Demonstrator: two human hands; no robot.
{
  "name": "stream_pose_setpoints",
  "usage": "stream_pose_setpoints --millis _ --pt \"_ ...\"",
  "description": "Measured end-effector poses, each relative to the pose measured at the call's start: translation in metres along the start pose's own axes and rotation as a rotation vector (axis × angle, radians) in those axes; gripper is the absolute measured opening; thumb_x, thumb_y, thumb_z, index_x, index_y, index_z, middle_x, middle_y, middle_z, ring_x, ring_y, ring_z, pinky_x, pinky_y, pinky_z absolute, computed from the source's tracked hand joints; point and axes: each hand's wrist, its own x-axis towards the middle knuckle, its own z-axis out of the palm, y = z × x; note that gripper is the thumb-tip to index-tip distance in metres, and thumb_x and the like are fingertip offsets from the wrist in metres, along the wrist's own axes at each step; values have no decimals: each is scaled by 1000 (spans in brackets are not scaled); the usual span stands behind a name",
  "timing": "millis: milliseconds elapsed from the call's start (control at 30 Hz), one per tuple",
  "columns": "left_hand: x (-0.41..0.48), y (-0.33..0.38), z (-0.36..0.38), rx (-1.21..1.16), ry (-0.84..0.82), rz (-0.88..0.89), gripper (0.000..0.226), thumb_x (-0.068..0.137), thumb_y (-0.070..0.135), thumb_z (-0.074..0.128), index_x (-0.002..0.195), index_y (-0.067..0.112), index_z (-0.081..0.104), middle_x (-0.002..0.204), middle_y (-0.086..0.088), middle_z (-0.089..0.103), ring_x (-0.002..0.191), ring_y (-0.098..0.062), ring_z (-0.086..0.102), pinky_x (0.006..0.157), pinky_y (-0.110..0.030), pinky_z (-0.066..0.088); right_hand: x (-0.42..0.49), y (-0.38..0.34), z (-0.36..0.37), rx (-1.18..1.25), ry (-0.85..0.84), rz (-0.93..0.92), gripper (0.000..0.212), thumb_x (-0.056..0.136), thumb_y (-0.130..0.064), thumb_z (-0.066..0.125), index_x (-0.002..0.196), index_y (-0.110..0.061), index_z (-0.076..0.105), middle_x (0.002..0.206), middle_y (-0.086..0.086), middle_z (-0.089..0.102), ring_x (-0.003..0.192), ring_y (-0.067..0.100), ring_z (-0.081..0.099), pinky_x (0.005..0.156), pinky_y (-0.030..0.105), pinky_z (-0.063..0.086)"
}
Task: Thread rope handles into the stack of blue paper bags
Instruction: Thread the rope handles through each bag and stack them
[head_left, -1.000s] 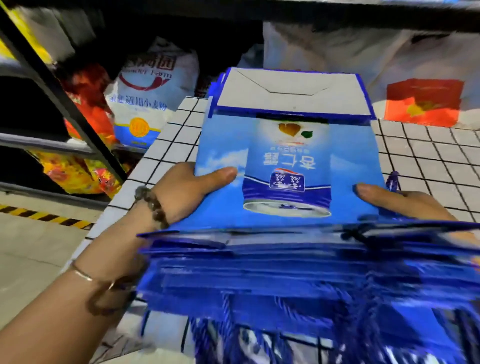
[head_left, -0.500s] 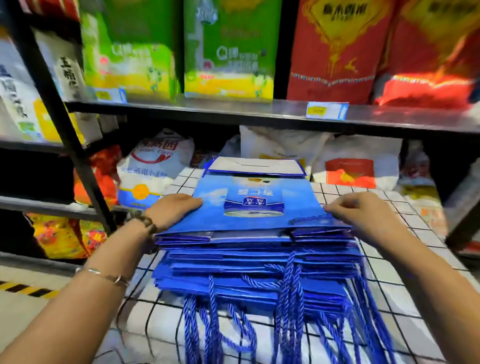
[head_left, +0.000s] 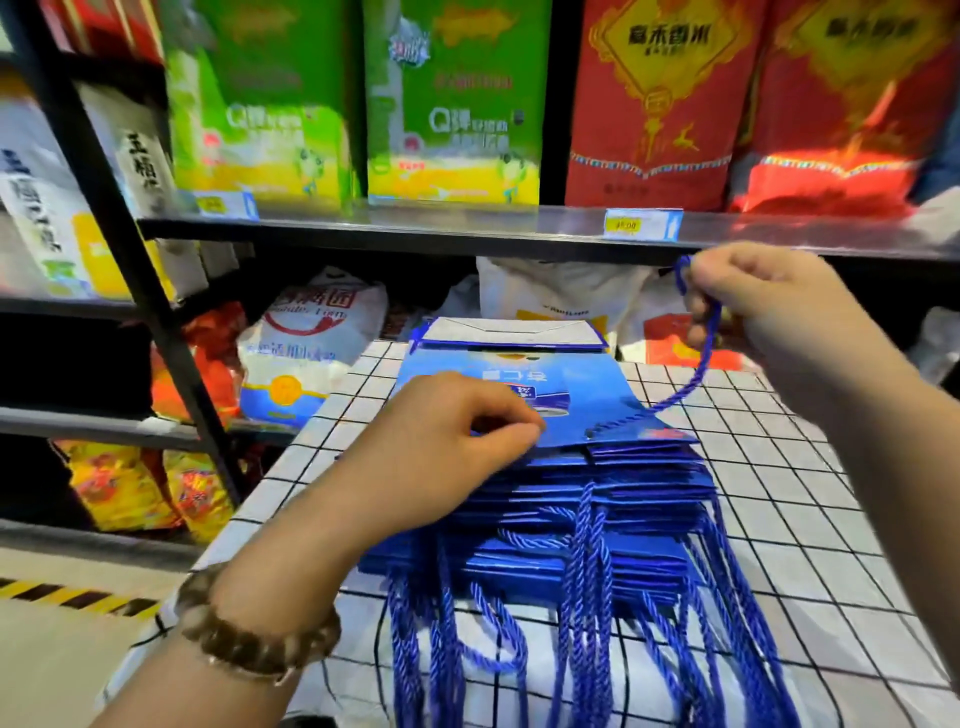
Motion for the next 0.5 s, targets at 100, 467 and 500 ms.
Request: stream_pose_setpoints --millis 100,467,500 --pt "12 4 -5 -267 49 -115 14 85 12 63 89 25 65 76 5 68 64 -2 63 59 -9 42 3 -23 10 16 -189 -45 27 94 -12 45 68 -15 52 47 -8 54 44 9 51 49 16 48" --pt "34 1 -19 -291 153 -184 16 83 18 66 68 12 65 37 10 42 37 -3 34 38 -11 27 10 -42 49 -75 -372 -81 26 95 -11 43 71 -15 53 48 -6 58 43 8 56 48 17 41" --pt "33 -2 -19 -267 145 -203 17 83 20 66 67 14 67 41 9 46 40 -2 37 40 -11 30 13 -38 51 -95 -342 -77 27 95 -11 43 70 -15 52 46 -6 57 43 7 55 48 18 40"
